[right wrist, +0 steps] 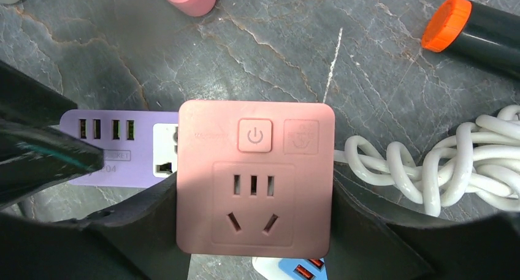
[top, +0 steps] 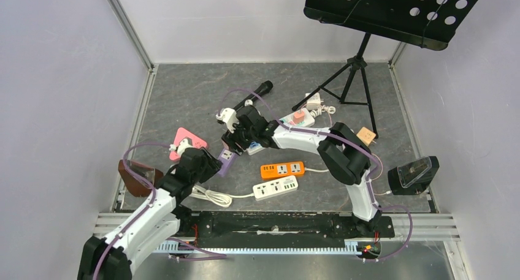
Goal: Insert the plug
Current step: Insert the plug into the socket.
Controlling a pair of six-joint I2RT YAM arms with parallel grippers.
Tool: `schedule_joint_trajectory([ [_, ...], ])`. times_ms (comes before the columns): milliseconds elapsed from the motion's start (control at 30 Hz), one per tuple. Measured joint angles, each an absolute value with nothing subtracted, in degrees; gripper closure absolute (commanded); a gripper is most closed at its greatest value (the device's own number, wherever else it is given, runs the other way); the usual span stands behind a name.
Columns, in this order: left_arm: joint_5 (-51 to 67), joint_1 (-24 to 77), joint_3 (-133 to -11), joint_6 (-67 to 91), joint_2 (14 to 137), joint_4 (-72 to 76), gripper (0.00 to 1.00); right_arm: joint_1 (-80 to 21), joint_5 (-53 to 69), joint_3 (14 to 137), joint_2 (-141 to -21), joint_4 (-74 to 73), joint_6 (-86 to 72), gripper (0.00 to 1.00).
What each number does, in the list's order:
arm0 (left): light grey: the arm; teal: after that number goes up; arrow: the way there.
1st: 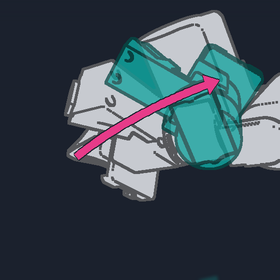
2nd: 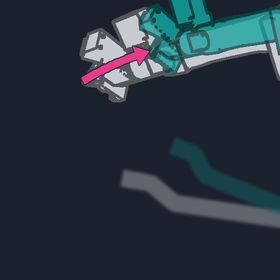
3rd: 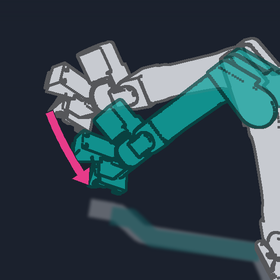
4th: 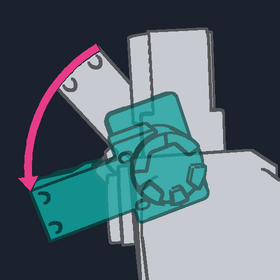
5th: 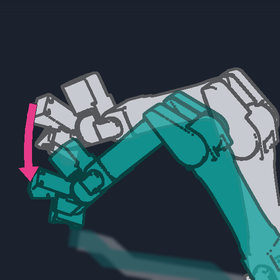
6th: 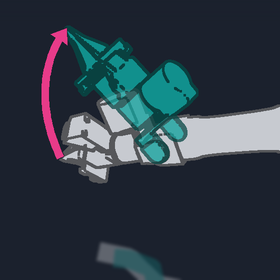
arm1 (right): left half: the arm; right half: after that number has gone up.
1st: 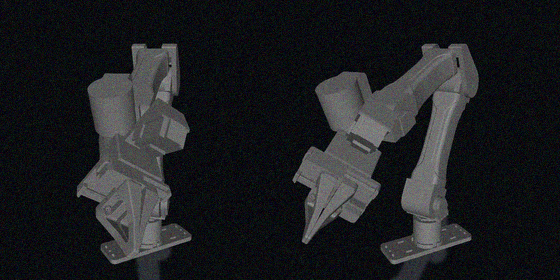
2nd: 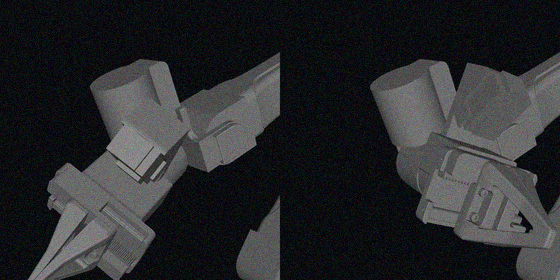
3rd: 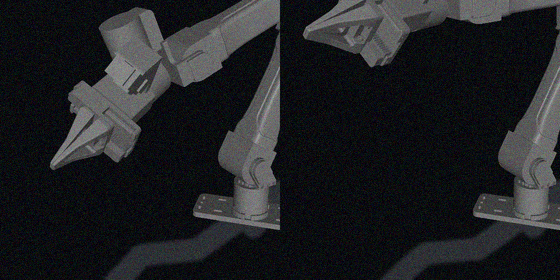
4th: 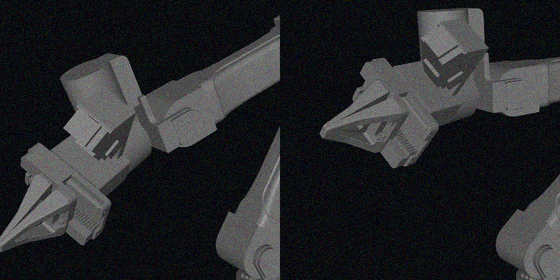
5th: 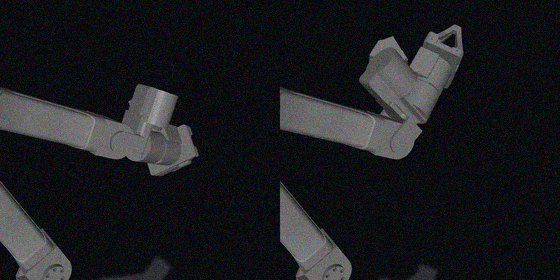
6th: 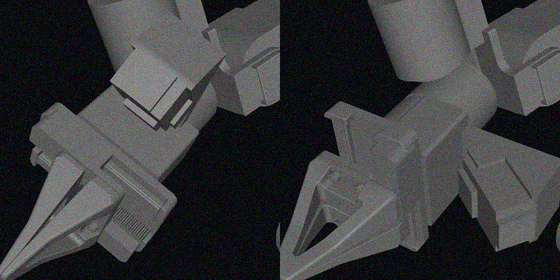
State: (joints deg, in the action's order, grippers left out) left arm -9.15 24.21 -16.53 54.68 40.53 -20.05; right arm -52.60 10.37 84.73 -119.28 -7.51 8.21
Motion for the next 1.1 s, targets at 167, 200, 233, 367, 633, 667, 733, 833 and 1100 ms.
schedule_joint_trajectory([
  [167,-9.1,23.9,-14.2,56.3,45.8,-14.8,0.40,-52.2,11.2,78.3,-117.8,3.0,7.0,1.00],
  [200,-9.1,23.9,-14.2,56.6,46.2,-14.4,0.40,-52.2,11.3,77.7,-117.9,4.2,6.8,1.00],
  [233,-9.1,23.9,-14.2,56.6,46.6,-14.0,0.40,-52.1,11.4,77.3,-118.1,5.6,6.7,1.00],
  [367,-10.1,23.6,-14.2,57.1,47.5,-12.7,0.40,-51.9,11.5,77.0,-119.8,9.9,6.6,1.00],
  [633,-14.0,23.2,-14.3,57.6,47.3,-12.6,0.40,-51.9,12.1,76.6,-122.3,17.4,6.2,1.00],
  [667,-14.5,23.2,-14.3,57.6,47.3,-12.6,0.39,-51.9,12.2,76.6,-122.6,18.2,6.1,1.00],
  [733,-15.2,23.0,-14.3,57.6,47.3,-12.6,0.39,-51.9,12.6,76.9,-123.5,19.7,6.0,1.00],
  [833,-16.1,22.8,-14.3,57.6,47.3,-12.6,0.39,-51.9,13.2,76.9,-124.6,22.2,6.0,1.00],
  [1100,-16.5,22.5,-14.4,57.6,47.1,-12.9,0.35,-52.5,11.1,78.7,-124.2,19.9,5.4,0.70],
])
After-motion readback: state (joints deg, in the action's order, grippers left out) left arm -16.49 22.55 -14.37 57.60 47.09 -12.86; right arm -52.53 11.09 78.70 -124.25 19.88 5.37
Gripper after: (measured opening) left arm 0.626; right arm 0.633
